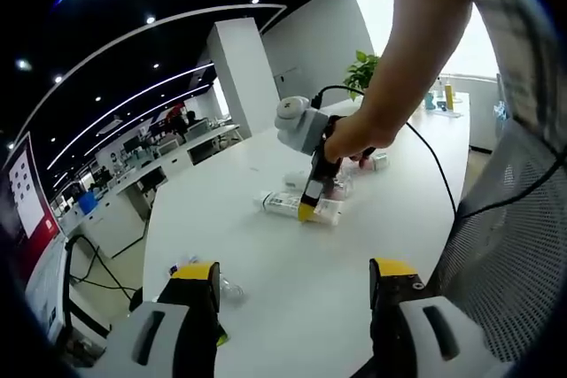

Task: Arrange the skincare products in the storage area until every visible bottle or jar stands upright without overlapping.

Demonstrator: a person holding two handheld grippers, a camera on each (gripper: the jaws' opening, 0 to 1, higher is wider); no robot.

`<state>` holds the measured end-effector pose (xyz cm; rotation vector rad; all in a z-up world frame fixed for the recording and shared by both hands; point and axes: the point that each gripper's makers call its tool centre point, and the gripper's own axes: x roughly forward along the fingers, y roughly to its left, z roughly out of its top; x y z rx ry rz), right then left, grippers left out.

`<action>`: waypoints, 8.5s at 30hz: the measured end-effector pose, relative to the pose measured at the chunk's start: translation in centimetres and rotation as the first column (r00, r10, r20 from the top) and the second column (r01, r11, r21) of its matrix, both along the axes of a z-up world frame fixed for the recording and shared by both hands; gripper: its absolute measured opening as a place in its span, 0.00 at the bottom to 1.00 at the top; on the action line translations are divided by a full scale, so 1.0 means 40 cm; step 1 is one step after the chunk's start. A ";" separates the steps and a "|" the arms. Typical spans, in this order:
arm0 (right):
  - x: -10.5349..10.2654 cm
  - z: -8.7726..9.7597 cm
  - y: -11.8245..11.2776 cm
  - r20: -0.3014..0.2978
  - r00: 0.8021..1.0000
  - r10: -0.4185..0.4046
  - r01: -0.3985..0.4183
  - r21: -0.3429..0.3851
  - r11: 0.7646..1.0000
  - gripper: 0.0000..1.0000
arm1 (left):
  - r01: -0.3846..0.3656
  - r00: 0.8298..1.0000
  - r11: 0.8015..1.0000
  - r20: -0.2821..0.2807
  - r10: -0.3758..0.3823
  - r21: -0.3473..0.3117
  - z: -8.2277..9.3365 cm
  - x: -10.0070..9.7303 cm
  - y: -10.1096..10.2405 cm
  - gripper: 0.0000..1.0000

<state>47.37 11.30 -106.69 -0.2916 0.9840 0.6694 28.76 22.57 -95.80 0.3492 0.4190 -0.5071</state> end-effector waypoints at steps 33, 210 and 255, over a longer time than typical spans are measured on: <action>-0.112 0.147 0.015 -0.337 0.921 -0.193 0.330 0.415 0.848 0.19 | 0.010 1.000 0.999 0.006 -0.010 0.036 -0.004 0.001 0.002 0.70; -0.491 0.633 0.027 0.209 0.976 -0.058 -0.089 0.631 0.771 0.28 | 0.252 0.936 0.796 -0.070 -0.344 -0.551 0.230 -0.087 -0.325 0.28; -0.314 0.655 -0.222 0.238 0.954 -0.184 -0.040 0.705 0.708 0.28 | -0.039 0.986 0.999 -0.161 0.033 -0.035 0.004 -0.074 -0.069 0.40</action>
